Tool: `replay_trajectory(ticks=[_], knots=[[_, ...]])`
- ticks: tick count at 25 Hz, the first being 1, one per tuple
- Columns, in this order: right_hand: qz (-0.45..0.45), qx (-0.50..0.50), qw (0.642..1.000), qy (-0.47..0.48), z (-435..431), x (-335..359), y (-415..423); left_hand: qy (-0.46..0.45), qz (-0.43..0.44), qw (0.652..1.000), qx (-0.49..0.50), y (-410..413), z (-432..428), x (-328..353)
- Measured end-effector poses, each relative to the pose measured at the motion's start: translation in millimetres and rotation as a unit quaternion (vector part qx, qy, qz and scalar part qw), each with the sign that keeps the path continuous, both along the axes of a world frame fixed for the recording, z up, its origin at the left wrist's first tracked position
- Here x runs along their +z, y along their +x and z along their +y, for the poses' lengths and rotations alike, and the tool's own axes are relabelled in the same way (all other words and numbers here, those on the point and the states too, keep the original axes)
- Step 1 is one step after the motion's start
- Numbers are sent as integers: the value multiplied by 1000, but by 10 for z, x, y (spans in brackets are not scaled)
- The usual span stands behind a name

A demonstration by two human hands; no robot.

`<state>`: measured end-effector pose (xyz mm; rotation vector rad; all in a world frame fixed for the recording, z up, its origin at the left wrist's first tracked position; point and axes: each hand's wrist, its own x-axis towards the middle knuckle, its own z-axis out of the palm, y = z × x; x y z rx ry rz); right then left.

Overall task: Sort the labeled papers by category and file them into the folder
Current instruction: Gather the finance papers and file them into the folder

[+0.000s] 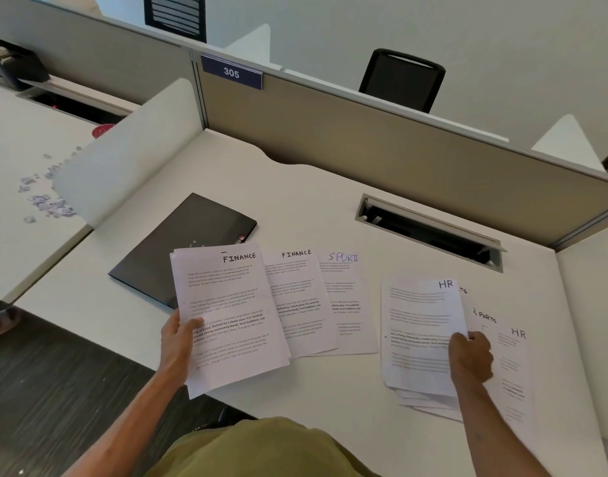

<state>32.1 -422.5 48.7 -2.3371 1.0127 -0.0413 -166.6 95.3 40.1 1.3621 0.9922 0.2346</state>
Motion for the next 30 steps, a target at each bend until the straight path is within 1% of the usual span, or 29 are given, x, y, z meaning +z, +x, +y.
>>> replay_trajectory(ticks=[3, 6, 7, 9, 12, 13, 15, 17, 19, 21, 24, 27, 29, 30], knots=[[20, -30, 998, -50, -99, -45, -3, 3, 2, 1000, -8, 34, -20, 4], [-7, -45, 996, -75, 92, -49, -43, 5, -1, 1000, -14, 67, -16, 15], [-21, -20, 996, -82, 243, -63, -66, 2, -2, 1000, -14, 81, -16, 18], [-57, 97, 989, -95, 644, -102, -103, 4, -3, 1000, -20, 116, -31, 25], [-94, 292, 948, -89, 1380, -147, -137, 8, -2, 999, -31, 154, -32, 40], [-94, 332, 935, -80, 1622, -135, -148, 9, -3, 999, -33, 165, -25, 48], [-89, 378, 920, -56, 2023, -154, -144, 12, -4, 999, -35, 184, -2, 71], [-49, 409, 909, -63, 2295, -208, -143, 11, -6, 999, -29, 191, 12, 101], [23, 421, 901, -102, 2435, -268, -174, 6, -8, 1000, -21, 202, 16, 118], [63, 425, 893, -131, 2473, -310, -218, 1, -10, 1000, -19, 220, 9, 120], [67, 415, 899, -123, 2467, -318, -226, -6, -12, 1000, -24, 261, -5, 134], [93, 393, 911, -80, 2469, -307, -156, -14, -12, 999, -27, 283, 19, 140], [78, 380, 920, -64, 2448, -299, -142, -16, -15, 999, -27, 292, 55, 142], [55, 377, 921, -78, 2421, -304, -145, -16, -15, 999, -25, 295, 79, 152]])
